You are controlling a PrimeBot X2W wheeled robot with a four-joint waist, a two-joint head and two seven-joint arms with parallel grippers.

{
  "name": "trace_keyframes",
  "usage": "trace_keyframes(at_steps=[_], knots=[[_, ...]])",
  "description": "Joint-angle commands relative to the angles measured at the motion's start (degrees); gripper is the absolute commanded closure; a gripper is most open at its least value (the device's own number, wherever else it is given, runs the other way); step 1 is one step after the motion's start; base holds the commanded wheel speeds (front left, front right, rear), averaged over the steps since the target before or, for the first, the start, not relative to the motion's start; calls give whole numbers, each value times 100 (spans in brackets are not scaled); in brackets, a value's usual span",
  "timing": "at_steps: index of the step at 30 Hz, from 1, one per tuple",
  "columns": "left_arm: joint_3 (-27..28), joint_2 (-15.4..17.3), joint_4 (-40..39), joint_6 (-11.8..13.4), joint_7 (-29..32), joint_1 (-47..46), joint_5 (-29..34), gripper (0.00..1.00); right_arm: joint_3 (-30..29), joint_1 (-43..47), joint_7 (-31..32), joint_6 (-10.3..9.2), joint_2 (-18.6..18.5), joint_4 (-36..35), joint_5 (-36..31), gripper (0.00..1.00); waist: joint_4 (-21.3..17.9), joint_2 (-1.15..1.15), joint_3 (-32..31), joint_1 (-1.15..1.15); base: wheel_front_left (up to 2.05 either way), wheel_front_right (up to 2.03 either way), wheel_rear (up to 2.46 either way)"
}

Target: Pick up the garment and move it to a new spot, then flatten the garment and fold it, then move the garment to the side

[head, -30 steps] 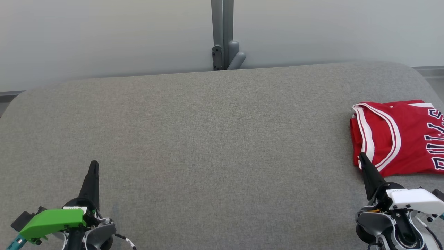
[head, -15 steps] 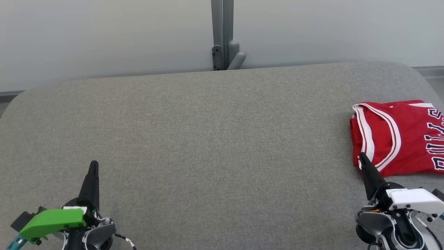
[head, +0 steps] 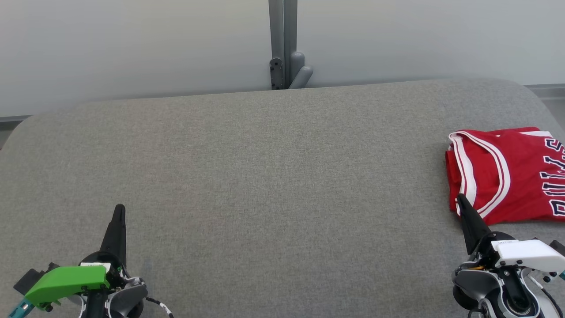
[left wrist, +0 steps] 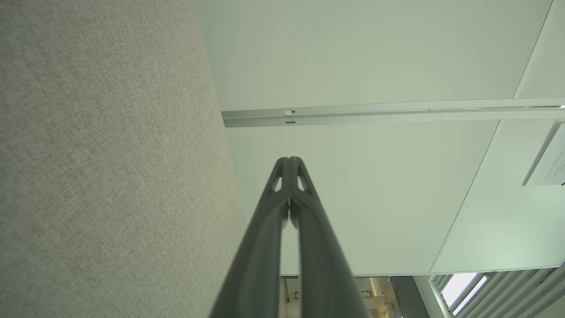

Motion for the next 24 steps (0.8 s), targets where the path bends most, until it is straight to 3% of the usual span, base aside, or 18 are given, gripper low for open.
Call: trace_keyframes(at_steps=[1, 24], knots=[[29, 22, -5, 8, 3, -67, 17, 100, -11, -42, 18, 2, -12, -21, 41, 100, 0, 58, 0, 0, 0, 0, 0], [31, 21, -5, 8, 3, -67, 19, 100, -11, -43, 18, 2, -12, -21, 41, 100, 0, 58, 0, 0, 0, 0, 0]])
